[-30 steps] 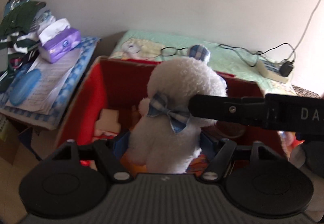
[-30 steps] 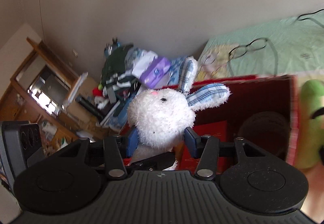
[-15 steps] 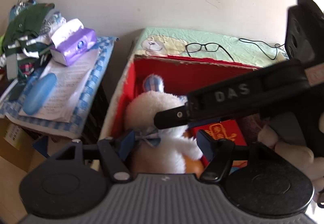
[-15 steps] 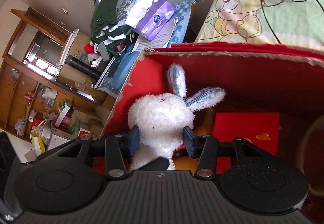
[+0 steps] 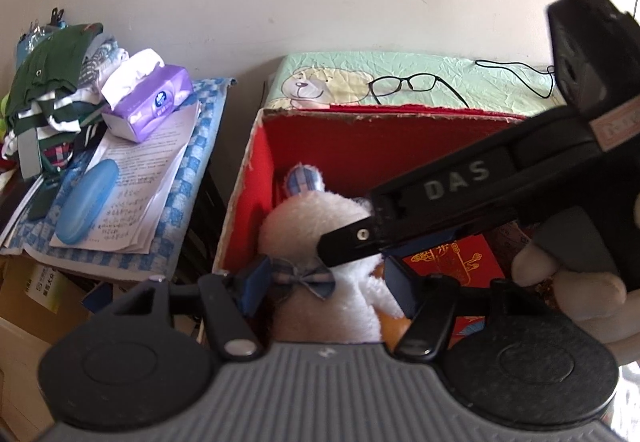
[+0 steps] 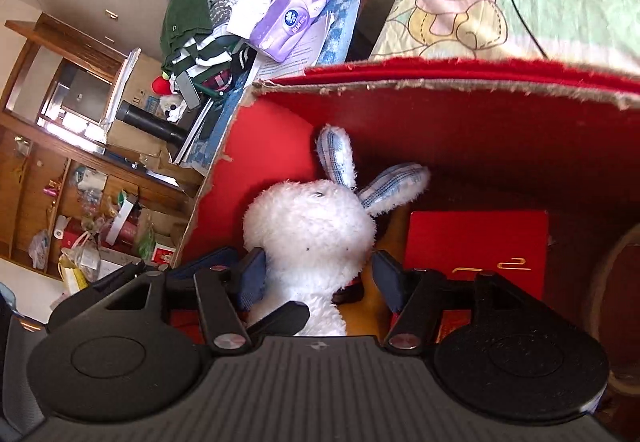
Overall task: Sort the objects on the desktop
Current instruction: 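Lift the white bunny with both grippers and carry it into the red box, then open both grippers to drop the bunny in the box and withdraw, then move both grippers back to the yellow tiger plush on the bed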
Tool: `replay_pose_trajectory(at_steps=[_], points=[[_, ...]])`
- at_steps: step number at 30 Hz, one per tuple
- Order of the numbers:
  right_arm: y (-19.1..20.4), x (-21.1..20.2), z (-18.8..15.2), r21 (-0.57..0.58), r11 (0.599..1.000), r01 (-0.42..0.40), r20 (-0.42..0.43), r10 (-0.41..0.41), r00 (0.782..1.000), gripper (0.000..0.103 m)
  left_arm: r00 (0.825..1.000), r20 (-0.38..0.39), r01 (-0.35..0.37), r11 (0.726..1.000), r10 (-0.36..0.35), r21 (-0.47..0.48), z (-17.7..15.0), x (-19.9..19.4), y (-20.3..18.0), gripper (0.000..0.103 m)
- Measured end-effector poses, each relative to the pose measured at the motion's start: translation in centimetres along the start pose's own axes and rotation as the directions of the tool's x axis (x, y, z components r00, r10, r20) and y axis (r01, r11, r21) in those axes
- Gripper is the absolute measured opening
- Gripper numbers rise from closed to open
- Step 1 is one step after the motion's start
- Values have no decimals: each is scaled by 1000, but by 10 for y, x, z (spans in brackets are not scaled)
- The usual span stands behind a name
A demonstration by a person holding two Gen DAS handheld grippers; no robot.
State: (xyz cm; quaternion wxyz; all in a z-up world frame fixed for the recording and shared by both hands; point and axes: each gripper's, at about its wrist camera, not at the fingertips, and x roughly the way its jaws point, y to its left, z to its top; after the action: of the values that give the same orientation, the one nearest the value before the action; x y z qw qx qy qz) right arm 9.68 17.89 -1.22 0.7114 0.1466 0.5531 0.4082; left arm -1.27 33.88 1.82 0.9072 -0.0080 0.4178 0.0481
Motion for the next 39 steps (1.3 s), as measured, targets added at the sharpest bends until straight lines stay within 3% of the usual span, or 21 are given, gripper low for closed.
replay_pose_trajectory(at_steps=[6,13,20,31,34,39], points=[[-4,-11,-5,30,1000,-8,41,7,999,64,1000,5,-3,1000,3,-1,1,-3,-1,70],[-1,-42,-21,46,998,-41,164,33,986,64,1000,28,-6,1000,6,-11,0,-14,-4,77],[-2,-86,-57,46,997,-67,306,50,951,62,994,28,104,993,-103,-57,4,-24,-17,80],[-48,-187,-116,120,992,-33,467,-27,884,59,973,82,211,977,-214,42,11,-57,-129,98],[-68,-218,-133,148,988,-34,503,-45,863,59,968,85,231,970,-237,72,12,-60,-165,98],[-104,-263,-164,209,977,34,544,-145,826,59,956,52,283,953,-290,111,7,-55,-227,98]])
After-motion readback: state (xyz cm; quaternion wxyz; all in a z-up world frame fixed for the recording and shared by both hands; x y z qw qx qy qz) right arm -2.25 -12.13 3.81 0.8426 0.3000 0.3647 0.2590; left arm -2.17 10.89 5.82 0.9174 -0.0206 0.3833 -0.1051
